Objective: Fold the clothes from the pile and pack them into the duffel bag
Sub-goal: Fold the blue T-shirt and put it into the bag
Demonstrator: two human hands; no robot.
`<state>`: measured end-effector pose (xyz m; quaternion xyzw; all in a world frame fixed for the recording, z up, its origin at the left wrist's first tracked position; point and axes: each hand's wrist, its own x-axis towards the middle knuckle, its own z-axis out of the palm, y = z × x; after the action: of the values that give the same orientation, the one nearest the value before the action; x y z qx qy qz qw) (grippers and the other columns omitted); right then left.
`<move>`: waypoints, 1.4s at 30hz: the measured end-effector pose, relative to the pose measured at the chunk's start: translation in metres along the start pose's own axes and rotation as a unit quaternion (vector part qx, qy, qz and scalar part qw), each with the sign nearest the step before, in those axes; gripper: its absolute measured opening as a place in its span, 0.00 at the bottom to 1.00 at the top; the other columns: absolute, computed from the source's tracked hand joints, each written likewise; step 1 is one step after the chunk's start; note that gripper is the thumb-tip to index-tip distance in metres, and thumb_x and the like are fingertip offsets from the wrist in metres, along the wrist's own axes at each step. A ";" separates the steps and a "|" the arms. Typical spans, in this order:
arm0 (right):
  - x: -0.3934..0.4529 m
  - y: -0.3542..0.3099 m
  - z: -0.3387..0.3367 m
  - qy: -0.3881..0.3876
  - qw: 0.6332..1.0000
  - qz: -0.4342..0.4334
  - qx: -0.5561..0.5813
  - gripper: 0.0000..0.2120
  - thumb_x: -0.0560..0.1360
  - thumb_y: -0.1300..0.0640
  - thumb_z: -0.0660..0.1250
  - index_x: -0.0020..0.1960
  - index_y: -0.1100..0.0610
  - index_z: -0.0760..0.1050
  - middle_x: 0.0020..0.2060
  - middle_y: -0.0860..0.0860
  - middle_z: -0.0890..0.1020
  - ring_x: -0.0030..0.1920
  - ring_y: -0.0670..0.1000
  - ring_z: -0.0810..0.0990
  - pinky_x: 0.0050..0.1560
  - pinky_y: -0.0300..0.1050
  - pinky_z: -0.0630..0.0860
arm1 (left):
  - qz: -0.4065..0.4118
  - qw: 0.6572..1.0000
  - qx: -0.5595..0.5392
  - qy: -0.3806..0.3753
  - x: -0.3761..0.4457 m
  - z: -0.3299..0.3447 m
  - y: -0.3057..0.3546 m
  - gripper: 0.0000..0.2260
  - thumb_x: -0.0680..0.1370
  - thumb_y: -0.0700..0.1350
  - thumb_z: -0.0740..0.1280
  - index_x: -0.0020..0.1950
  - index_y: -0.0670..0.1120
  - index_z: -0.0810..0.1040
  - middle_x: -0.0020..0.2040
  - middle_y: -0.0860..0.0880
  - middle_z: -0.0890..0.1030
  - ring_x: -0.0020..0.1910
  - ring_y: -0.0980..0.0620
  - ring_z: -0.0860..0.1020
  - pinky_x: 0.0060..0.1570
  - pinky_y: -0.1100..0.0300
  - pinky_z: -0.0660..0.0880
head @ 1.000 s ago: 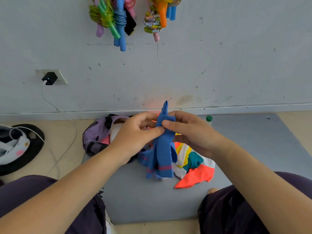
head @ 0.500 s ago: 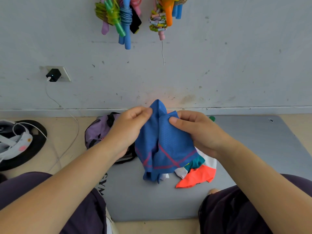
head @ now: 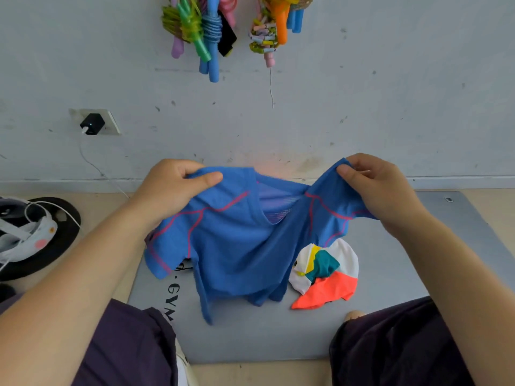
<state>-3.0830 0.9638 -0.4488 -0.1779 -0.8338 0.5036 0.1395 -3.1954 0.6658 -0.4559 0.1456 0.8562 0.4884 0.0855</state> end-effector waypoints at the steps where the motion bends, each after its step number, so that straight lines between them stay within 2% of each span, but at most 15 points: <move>1: 0.000 0.000 0.000 -0.008 1.000 0.008 0.011 0.07 0.78 0.56 0.65 0.44 0.51 0.80 0.42 0.57 0.84 0.42 0.53 0.80 0.48 0.55 0.78 | 0.007 1.000 -0.014 0.027 0.001 -0.001 -0.002 0.14 0.75 0.51 0.72 0.40 0.41 0.81 0.34 0.44 0.78 0.35 0.53 0.73 0.38 0.56 0.70; 5: -0.001 0.002 0.001 -0.032 0.999 0.008 0.013 0.07 0.79 0.56 0.64 0.45 0.53 0.80 0.43 0.52 0.82 0.42 0.50 0.78 0.47 0.49 0.76 | -0.002 0.992 -0.125 0.032 0.004 -0.002 -0.004 0.11 0.79 0.47 0.68 0.43 0.40 0.80 0.39 0.45 0.77 0.39 0.53 0.74 0.42 0.57 0.69; 9: -0.001 0.004 0.002 -0.053 0.998 0.016 0.019 0.07 0.80 0.57 0.63 0.48 0.55 0.80 0.48 0.58 0.82 0.44 0.53 0.79 0.50 0.52 0.76 | -0.053 0.969 -0.240 -0.002 0.006 0.004 -0.003 0.09 0.82 0.43 0.62 0.44 0.41 0.77 0.43 0.42 0.78 0.43 0.48 0.75 0.47 0.54 0.71; 12: -0.003 0.005 0.004 -0.085 0.995 0.035 0.035 0.07 0.80 0.57 0.63 0.47 0.55 0.79 0.43 0.61 0.83 0.41 0.55 0.78 0.46 0.53 0.74 | -0.089 0.979 -0.184 -0.005 0.008 0.008 -0.010 0.10 0.82 0.44 0.63 0.42 0.45 0.76 0.39 0.45 0.77 0.37 0.52 0.74 0.37 0.60 0.70; 15: -0.003 0.008 0.006 -0.081 0.996 0.030 0.020 0.10 0.79 0.54 0.64 0.43 0.55 0.80 0.38 0.54 0.82 0.39 0.52 0.77 0.43 0.49 0.74 | -0.100 0.988 -0.117 -0.010 0.012 0.009 -0.023 0.12 0.81 0.49 0.64 0.43 0.42 0.78 0.40 0.46 0.78 0.39 0.51 0.75 0.42 0.58 0.70; 17: -0.002 0.007 0.007 -0.065 0.996 0.044 0.034 0.15 0.76 0.46 0.66 0.40 0.56 0.80 0.36 0.54 0.80 0.38 0.52 0.75 0.43 0.50 0.72 | -0.093 0.991 -0.099 -0.004 0.015 0.007 -0.028 0.17 0.78 0.54 0.68 0.45 0.40 0.78 0.40 0.47 0.76 0.40 0.55 0.77 0.49 0.56 0.71; 19: 0.000 0.007 0.007 -0.036 0.997 0.061 0.041 0.23 0.69 0.35 0.68 0.37 0.56 0.80 0.36 0.58 0.77 0.38 0.52 0.73 0.43 0.50 0.71 | -0.081 0.994 -0.079 -0.007 0.016 0.005 -0.029 0.22 0.72 0.59 0.74 0.43 0.40 0.76 0.37 0.51 0.74 0.36 0.58 0.76 0.48 0.56 0.73; 21: 0.001 0.009 0.008 -0.001 0.998 0.057 0.007 0.25 0.64 0.32 0.71 0.35 0.55 0.81 0.35 0.58 0.78 0.36 0.49 0.73 0.39 0.46 0.70 | -0.067 0.997 -0.034 -0.014 0.016 0.005 -0.031 0.20 0.69 0.58 0.76 0.45 0.42 0.78 0.37 0.51 0.77 0.37 0.58 0.77 0.44 0.58 0.73; 24: 0.004 0.015 0.007 0.024 0.998 0.040 -0.033 0.15 0.66 0.44 0.77 0.34 0.55 0.79 0.31 0.50 0.81 0.33 0.46 0.76 0.35 0.41 0.72 | -0.044 0.999 -0.027 0.010 0.016 0.006 -0.033 0.10 0.76 0.46 0.72 0.42 0.40 0.78 0.36 0.49 0.77 0.31 0.61 0.75 0.34 0.68 0.71; 26: 0.005 0.016 0.006 0.030 0.999 0.022 -0.029 0.09 0.67 0.53 0.78 0.37 0.53 0.78 0.29 0.48 0.79 0.35 0.48 0.77 0.37 0.40 0.73 | -0.039 0.997 -0.041 0.062 0.015 0.006 -0.032 0.13 0.79 0.43 0.69 0.37 0.37 0.75 0.31 0.50 0.72 0.28 0.59 0.71 0.29 0.68 0.67; 28: 0.004 0.013 0.003 0.034 0.999 0.004 -0.030 0.11 0.68 0.57 0.77 0.44 0.49 0.76 0.30 0.48 0.80 0.34 0.48 0.77 0.37 0.40 0.74 | -0.015 0.993 -0.040 0.111 0.011 0.001 -0.029 0.16 0.79 0.44 0.68 0.36 0.36 0.73 0.31 0.49 0.71 0.32 0.55 0.70 0.32 0.63 0.66; 31: 0.001 0.005 -0.010 0.026 0.997 -0.005 -0.071 0.14 0.70 0.57 0.75 0.52 0.47 0.77 0.34 0.47 0.83 0.39 0.46 0.81 0.41 0.38 0.74 | 0.044 0.985 -0.040 0.163 -0.008 -0.012 -0.023 0.15 0.80 0.47 0.66 0.43 0.35 0.78 0.35 0.43 0.75 0.37 0.52 0.71 0.38 0.56 0.67; 33: -0.005 -0.003 -0.021 0.025 0.995 -0.009 -0.092 0.05 0.71 0.57 0.74 0.45 0.50 0.80 0.36 0.46 0.83 0.42 0.49 0.81 0.42 0.40 0.74 | 0.076 0.980 -0.027 0.183 -0.023 -0.022 -0.017 0.13 0.81 0.49 0.65 0.41 0.42 0.77 0.34 0.40 0.75 0.35 0.52 0.71 0.37 0.55 0.68; 37: -0.024 -0.032 -0.033 0.008 0.995 -0.052 -0.087 0.07 0.78 0.55 0.66 0.41 0.49 0.75 0.30 0.43 0.79 0.32 0.42 0.75 0.35 0.40 0.68 | 0.108 0.975 0.016 0.194 -0.048 -0.041 0.006 0.16 0.82 0.49 0.62 0.34 0.57 0.71 0.28 0.55 0.69 0.30 0.58 0.67 0.32 0.66 0.64; 42: -0.060 -0.077 -0.042 0.006 0.997 -0.058 -0.052 0.07 0.81 0.52 0.58 0.46 0.49 0.72 0.40 0.57 0.80 0.38 0.53 0.74 0.40 0.47 0.70 | 0.131 0.963 0.030 0.233 -0.089 -0.060 0.040 0.13 0.83 0.47 0.60 0.38 0.46 0.70 0.30 0.51 0.67 0.28 0.58 0.66 0.31 0.66 0.64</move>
<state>-3.0235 0.9376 -0.3647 -0.1390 -0.8671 0.4495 0.1637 -3.1221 0.6066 -0.3905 0.1412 0.8401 0.4898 -0.1856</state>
